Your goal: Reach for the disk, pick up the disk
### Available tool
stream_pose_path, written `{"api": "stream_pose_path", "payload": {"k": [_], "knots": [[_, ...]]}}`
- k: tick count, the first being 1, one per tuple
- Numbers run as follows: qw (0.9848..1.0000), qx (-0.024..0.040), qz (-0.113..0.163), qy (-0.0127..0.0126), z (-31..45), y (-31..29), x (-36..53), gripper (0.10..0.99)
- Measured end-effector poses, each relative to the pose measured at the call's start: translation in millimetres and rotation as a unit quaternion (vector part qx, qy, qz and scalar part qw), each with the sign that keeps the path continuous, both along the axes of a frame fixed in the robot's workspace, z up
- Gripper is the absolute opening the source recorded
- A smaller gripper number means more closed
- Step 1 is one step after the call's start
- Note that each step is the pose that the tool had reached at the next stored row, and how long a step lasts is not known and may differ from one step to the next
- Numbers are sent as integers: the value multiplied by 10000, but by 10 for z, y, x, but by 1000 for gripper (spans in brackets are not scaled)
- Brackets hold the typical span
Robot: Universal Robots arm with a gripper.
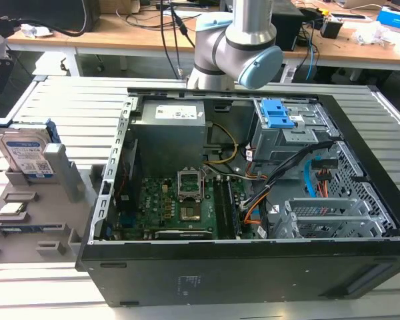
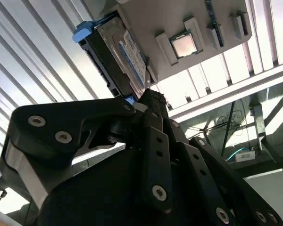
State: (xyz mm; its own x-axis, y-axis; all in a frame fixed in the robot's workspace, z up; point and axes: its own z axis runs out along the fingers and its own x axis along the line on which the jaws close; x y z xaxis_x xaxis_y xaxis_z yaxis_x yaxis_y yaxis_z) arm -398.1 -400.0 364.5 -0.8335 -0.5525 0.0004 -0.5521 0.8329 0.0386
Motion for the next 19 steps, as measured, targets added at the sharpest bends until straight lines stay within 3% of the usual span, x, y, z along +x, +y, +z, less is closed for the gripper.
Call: {"api": "stream_pose_path", "payload": {"k": [4, 9, 17, 19], "knots": [[9995, 0, 304, 0, 0, 0, 0, 106], [9973, 0, 735, 0, 0, 0, 0, 106], [9917, 0, 1282, 0, 0, 0, 0, 106], [9890, 0, 1482, 0, 0, 0, 0, 106]]}}
